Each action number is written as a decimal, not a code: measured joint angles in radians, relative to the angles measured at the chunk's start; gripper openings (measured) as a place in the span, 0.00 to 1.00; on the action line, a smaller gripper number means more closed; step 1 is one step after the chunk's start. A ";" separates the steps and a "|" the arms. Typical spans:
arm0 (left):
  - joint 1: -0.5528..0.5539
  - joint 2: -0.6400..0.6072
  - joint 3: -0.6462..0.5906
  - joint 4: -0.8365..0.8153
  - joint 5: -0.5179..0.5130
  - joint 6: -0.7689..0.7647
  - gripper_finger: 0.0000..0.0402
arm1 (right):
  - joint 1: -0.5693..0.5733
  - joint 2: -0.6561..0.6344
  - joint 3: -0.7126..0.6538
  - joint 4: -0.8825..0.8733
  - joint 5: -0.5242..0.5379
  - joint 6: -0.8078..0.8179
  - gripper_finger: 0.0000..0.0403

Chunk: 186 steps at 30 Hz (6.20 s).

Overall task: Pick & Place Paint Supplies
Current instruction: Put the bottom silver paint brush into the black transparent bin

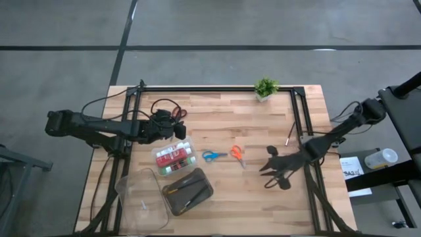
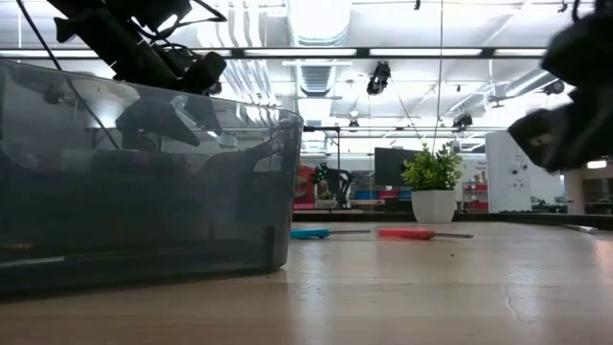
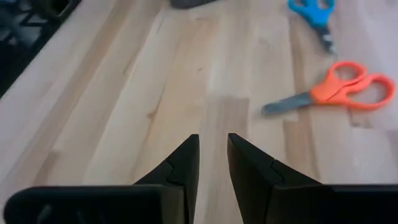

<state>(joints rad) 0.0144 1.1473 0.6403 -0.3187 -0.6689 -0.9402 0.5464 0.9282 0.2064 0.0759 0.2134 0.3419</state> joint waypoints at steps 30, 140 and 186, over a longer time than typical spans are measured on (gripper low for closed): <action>0.000 0.000 0.000 0.000 0.000 0.000 0.58 | 0.112 0.144 0.164 -0.518 -0.111 0.233 0.20; 0.000 0.001 0.000 0.000 0.000 0.000 0.58 | -0.140 0.666 0.815 0.073 0.040 -0.487 0.05; 0.000 0.000 0.000 0.000 0.000 0.000 0.58 | -0.253 1.184 1.311 -0.002 -0.443 -0.569 0.05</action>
<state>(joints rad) 0.0145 1.1473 0.6407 -0.3191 -0.6689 -0.9403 0.2930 2.1121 1.5169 0.0744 -0.2293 -0.2272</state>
